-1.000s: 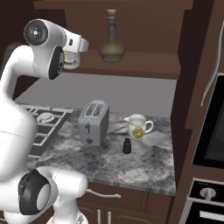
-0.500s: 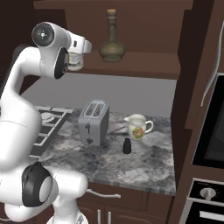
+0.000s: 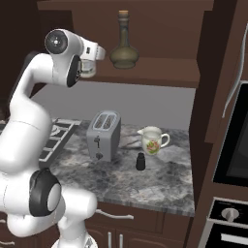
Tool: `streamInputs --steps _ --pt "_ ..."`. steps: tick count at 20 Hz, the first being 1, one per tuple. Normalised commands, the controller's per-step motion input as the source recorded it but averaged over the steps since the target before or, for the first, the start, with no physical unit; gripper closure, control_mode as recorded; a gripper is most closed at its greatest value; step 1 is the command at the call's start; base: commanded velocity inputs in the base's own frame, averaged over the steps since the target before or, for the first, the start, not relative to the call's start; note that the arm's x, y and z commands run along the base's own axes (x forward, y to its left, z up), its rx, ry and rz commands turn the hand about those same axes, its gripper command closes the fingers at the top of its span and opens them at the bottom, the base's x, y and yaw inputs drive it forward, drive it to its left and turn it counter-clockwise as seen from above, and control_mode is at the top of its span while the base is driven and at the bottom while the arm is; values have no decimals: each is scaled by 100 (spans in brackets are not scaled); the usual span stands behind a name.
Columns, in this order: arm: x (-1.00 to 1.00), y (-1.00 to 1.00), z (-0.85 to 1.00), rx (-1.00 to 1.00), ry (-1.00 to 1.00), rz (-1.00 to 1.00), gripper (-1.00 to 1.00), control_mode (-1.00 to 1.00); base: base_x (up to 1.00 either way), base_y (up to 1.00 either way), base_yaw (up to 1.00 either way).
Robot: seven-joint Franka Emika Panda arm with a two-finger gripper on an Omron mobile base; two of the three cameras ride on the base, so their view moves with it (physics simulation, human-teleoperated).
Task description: There are various items on the counter. Only move the condiments/shakers into the cabinet.
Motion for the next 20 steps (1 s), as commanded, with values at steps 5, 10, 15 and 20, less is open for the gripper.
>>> streamInputs --steps 5,10,15,20 --pt "46 8 0 0 0 -1 100 -100 0 0 0" --pt "60 14 -5 0 0 -2 100 -100 0 0 0" --pt "50 7 -23 0 0 0 100 -100 0 0 0" --pt "33 1 -44 0 0 0 100 -100 0 0 0"
